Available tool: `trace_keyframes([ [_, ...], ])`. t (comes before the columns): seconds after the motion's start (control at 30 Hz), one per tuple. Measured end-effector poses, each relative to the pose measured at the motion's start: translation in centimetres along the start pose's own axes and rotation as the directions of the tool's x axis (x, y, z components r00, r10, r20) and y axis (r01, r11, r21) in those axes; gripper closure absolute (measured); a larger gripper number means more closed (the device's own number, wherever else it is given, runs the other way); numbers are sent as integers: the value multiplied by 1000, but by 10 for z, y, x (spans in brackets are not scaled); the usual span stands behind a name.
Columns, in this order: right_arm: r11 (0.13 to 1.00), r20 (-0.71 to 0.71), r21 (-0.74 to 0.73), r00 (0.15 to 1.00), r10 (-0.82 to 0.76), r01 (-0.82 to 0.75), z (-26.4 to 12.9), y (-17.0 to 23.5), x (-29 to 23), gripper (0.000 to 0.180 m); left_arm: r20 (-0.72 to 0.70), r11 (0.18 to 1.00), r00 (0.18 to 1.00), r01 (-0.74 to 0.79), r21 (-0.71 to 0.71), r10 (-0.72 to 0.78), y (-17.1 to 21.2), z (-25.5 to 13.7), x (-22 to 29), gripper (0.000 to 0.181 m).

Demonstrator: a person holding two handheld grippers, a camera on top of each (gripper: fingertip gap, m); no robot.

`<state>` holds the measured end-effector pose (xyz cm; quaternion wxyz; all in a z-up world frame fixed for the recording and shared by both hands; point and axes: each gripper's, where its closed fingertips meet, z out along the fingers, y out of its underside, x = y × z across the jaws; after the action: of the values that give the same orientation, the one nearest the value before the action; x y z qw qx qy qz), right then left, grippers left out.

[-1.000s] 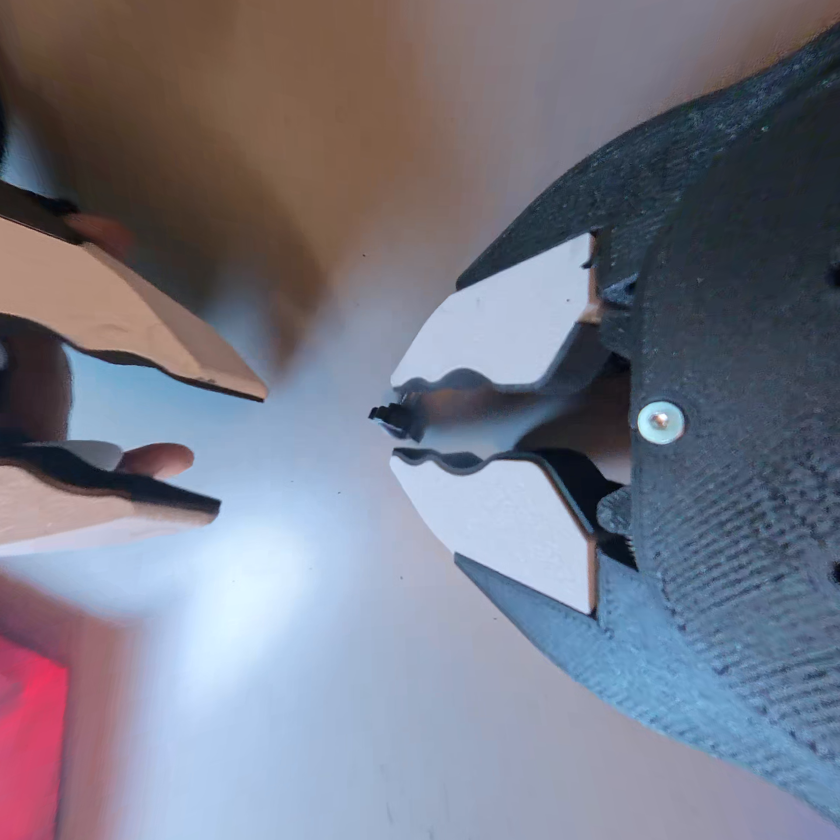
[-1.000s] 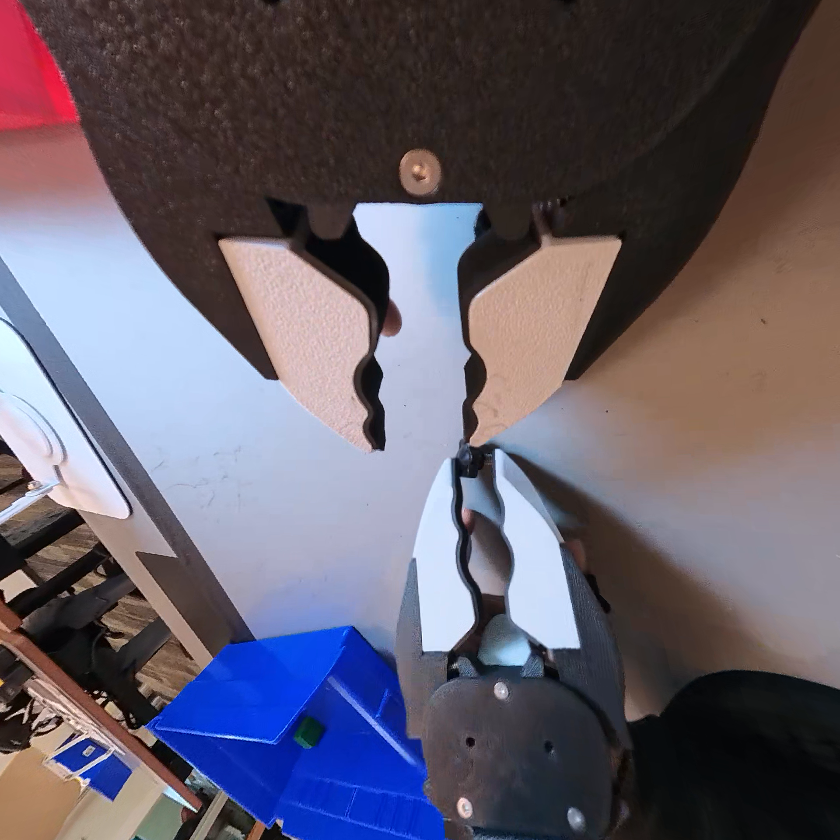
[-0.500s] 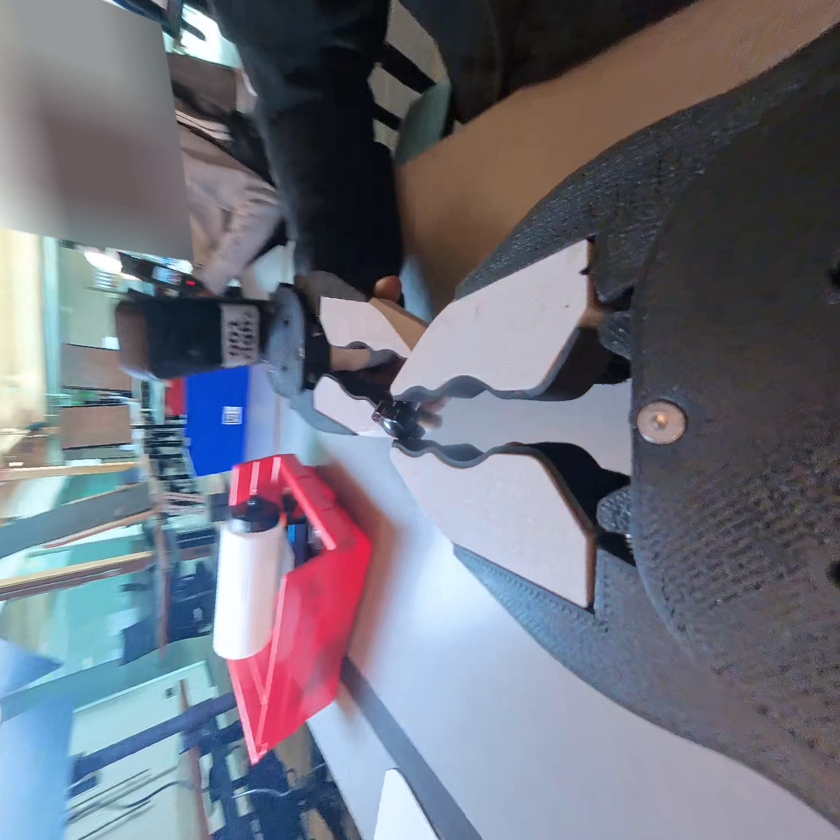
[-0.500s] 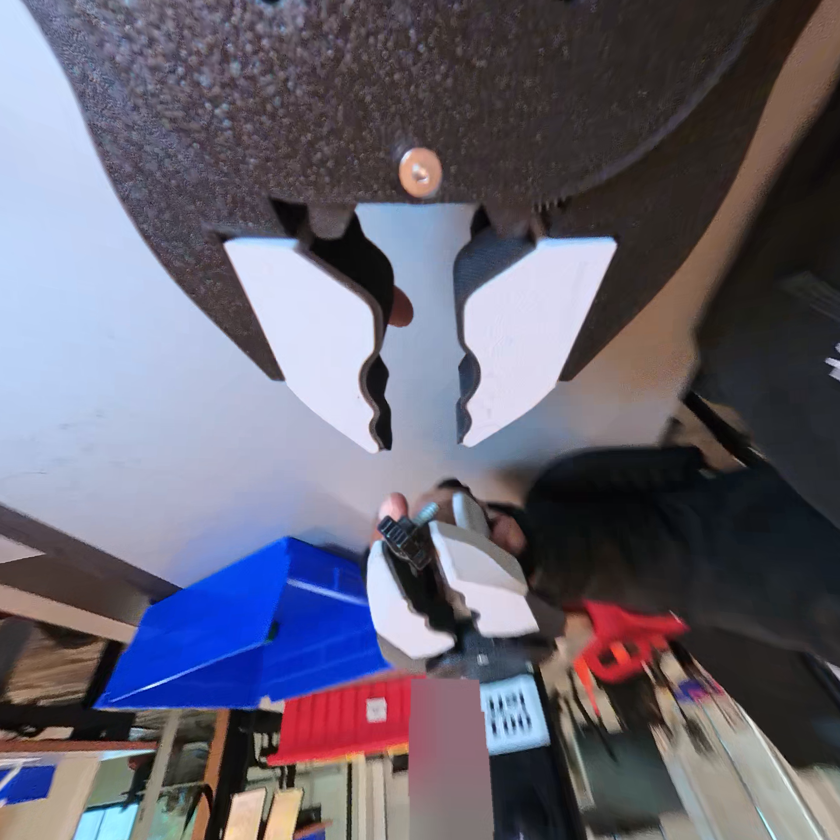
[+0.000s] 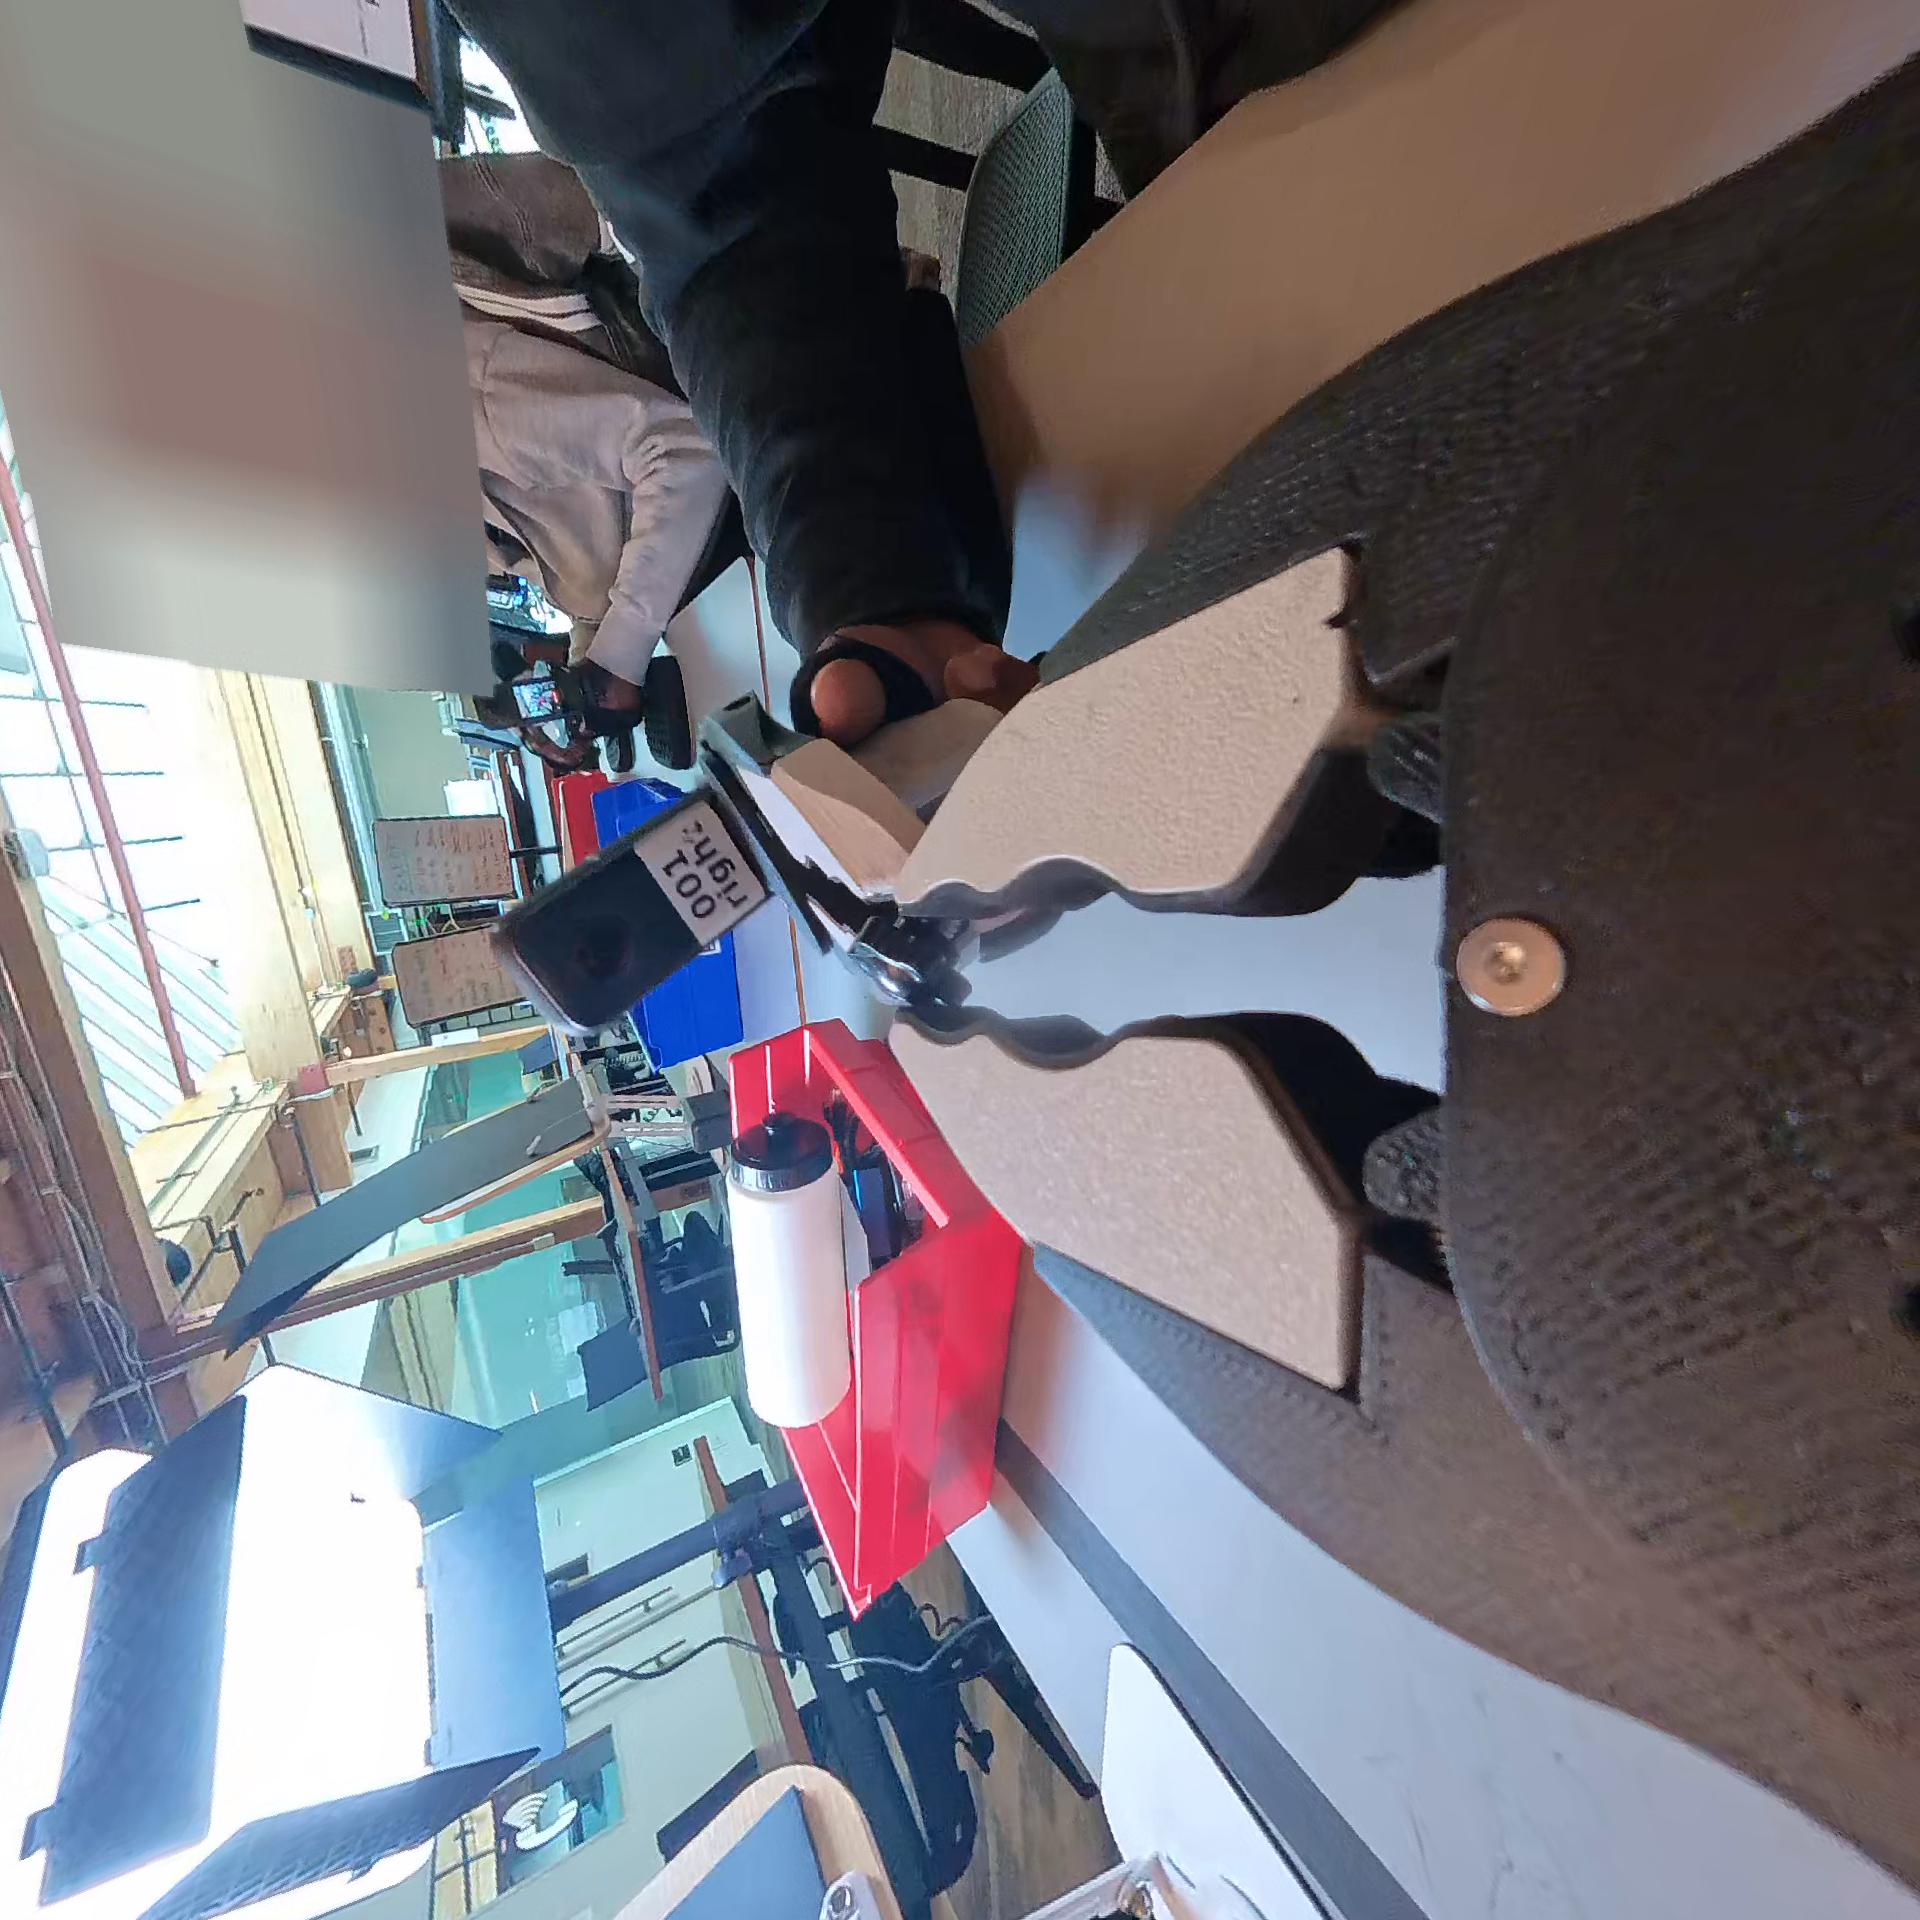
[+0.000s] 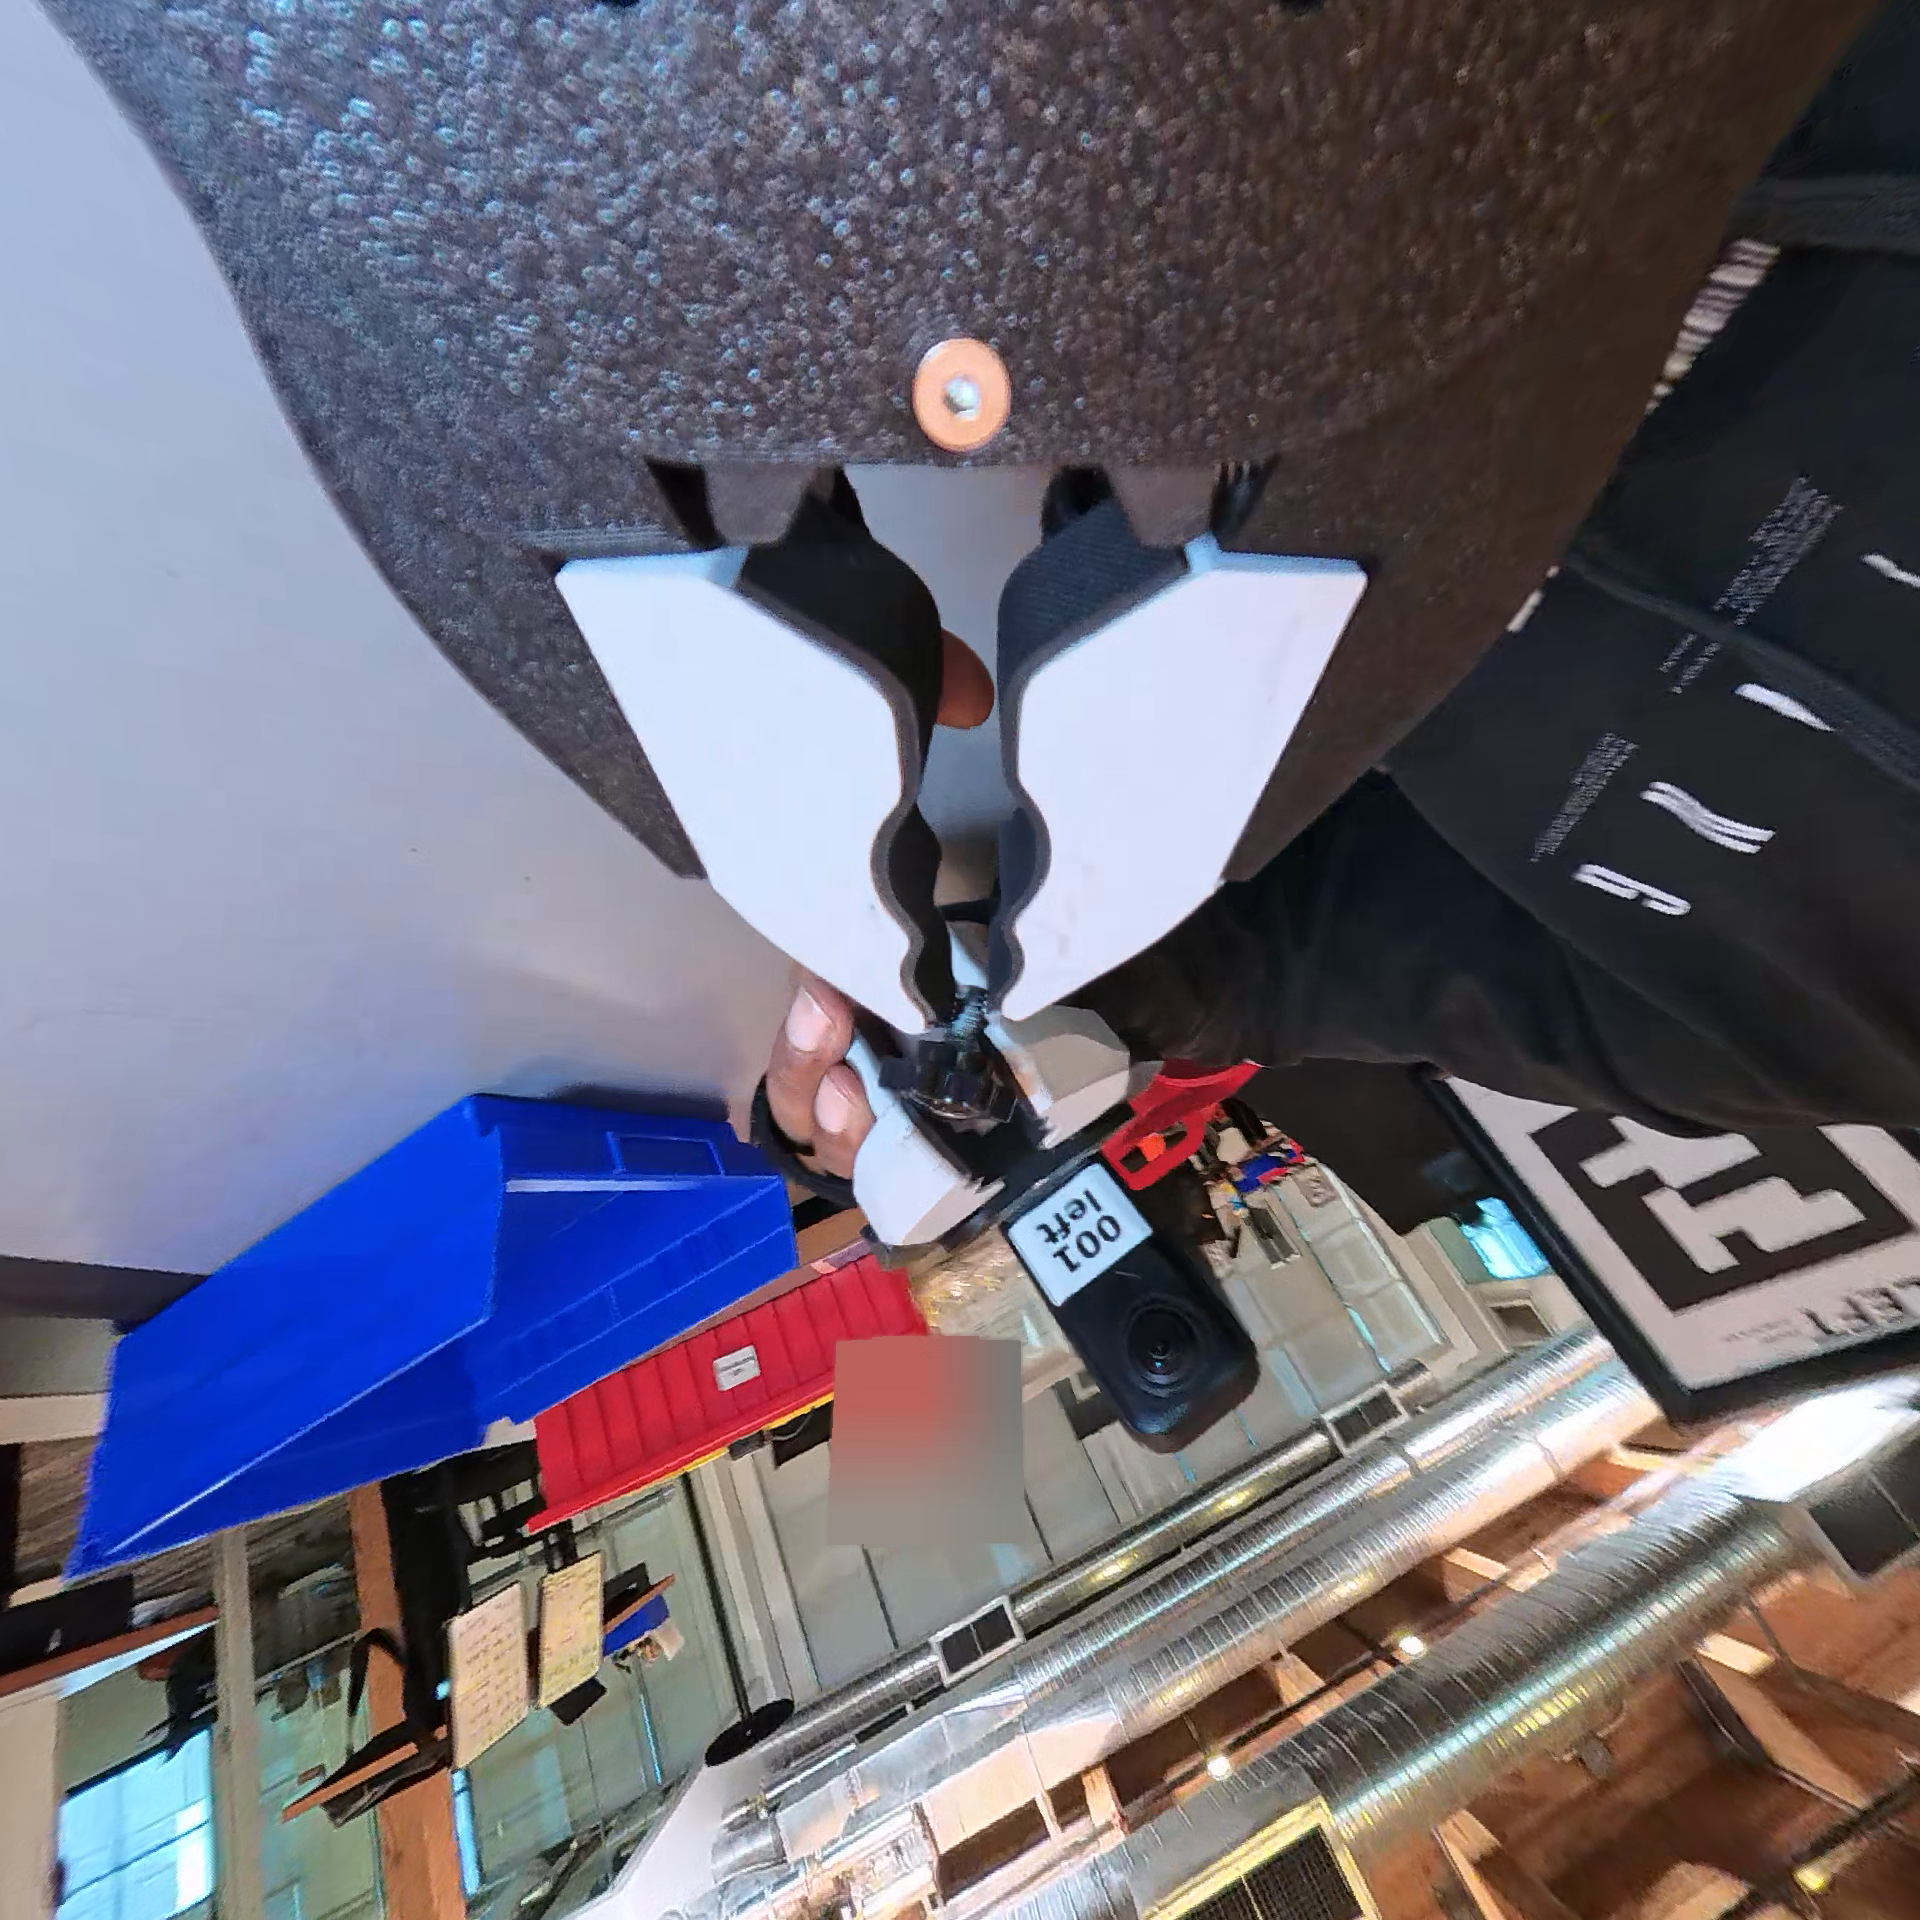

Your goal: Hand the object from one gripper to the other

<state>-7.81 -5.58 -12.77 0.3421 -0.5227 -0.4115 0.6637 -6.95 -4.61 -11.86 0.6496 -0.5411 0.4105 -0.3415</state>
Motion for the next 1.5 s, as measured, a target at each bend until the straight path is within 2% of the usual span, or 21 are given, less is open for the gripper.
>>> trace_keyframes([
  [0.17,986,-137,33,978,-157,163,-6,-12,10,174,0,984,984,178,-24,-178,5,-1,-10,160],
  [0.3,965,-199,55,950,-240,256,-11,-21,11,175,-46,929,927,371,-12,-371,6,3,-9,156],
  [0.43,879,-300,-49,833,-466,474,-12,-19,15,175,-60,896,894,444,-2,-443,4,2,-12,152],
  [0.5,787,-351,-140,713,-607,601,-13,-19,17,175,-39,886,885,463,-12,-463,5,1,-16,155],
  [0.57,657,-379,-251,552,-742,711,-13,-17,20,175,-26,874,873,486,-21,-487,7,1,-17,157],
  [0.67,385,-361,-440,232,-903,812,-15,-14,25,176,-10,856,857,514,-50,-515,13,4,-16,157],
  [0.73,182,-301,-523,20,-953,833,-14,-12,25,180,2,838,840,543,-56,-543,15,5,-16,156],
  [0.77,104,-272,-551,-61,-960,828,-14,-11,25,180,4,825,827,562,-59,-563,16,6,-16,157],
  [0.83,14,-231,-575,-146,-962,818,-12,-9,24,179,13,804,806,591,-69,-591,19,7,-17,159],
  [0.9,-12,-211,-584,-166,-963,812,-10,-6,26,179,11,804,808,588,-82,-590,22,8,-15,166],
  [0.97,60,-242,-568,-97,-965,821,-13,-7,29,179,76,822,828,561,-97,-556,28,5,-23,176],
  [1.03,210,-323,-546,27,-946,811,-23,-18,37,179,110,848,852,521,-90,-512,26,-1,-33,180],
  [1.17,460,-485,-480,211,-849,747,-52,-44,58,177,133,856,857,510,-83,-498,25,-9,-44,179],
  [1.23,561,-488,-493,322,-811,665,-62,-41,76,168,148,862,866,495,-109,-478,33,-9,-45,175],
  [1.27,611,-447,-513,421,-790,602,-64,-31,83,163,151,863,868,491,-120,-473,36,-8,-45,172],
  [1.33,710,-303,-593,711,-635,381,-68,11,87,153,151,867,875,480,-138,-460,41,-6,-43,170],
  [1.37,721,-225,-643,835,-502,260,-71,34,79,147,149,870,881,470,-148,-450,43,-5,-43,168],
  [1.4,690,-149,-697,903,-403,194,-77,53,69,142,150,874,886,460,-158,-439,44,-5,-42,168],
  [1.47,588,-15,-781,934,-358,213,-90,83,55,132,152,879,895,443,-175,-420,48,-4,-42,167],
  [1.5,560,6,-800,936,-351,216,-91,92,53,128,151,881,898,437,-183,-414,49,-3,-41,167],
])
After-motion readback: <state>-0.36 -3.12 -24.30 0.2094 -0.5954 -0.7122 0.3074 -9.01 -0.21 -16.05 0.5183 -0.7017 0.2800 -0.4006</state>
